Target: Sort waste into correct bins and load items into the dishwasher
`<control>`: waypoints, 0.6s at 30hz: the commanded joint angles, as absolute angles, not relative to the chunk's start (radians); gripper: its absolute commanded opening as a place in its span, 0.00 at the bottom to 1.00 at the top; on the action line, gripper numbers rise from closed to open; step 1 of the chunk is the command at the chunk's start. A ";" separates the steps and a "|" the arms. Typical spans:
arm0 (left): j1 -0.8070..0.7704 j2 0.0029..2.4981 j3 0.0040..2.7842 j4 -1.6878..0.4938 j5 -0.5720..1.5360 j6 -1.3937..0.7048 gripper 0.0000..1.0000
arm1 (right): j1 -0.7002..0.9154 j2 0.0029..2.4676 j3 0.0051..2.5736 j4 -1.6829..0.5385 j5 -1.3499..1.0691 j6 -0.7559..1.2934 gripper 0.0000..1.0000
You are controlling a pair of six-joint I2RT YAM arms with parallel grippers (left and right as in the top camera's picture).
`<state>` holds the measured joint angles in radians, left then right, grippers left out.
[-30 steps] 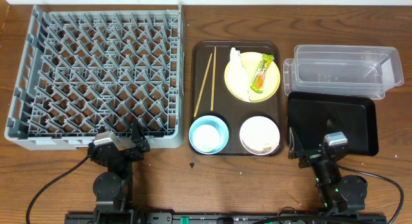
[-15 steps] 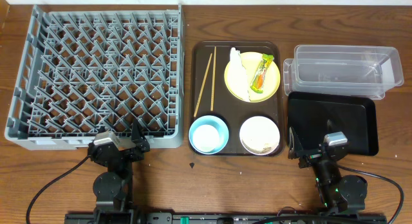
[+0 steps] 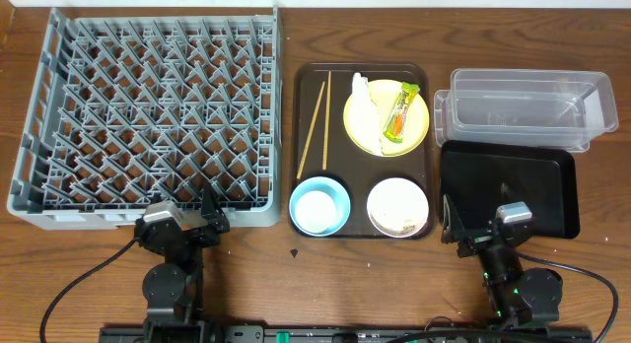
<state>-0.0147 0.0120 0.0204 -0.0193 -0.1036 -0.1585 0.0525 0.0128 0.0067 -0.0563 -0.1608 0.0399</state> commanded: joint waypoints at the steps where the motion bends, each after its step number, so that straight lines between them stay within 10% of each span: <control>1: -0.010 0.004 0.004 -0.063 -0.115 -0.163 0.93 | 0.045 0.009 0.006 -0.060 -0.163 0.029 0.99; 18: -0.010 0.156 0.298 -0.017 0.197 -0.231 0.93 | 0.045 0.266 0.377 -0.035 -0.364 0.146 0.99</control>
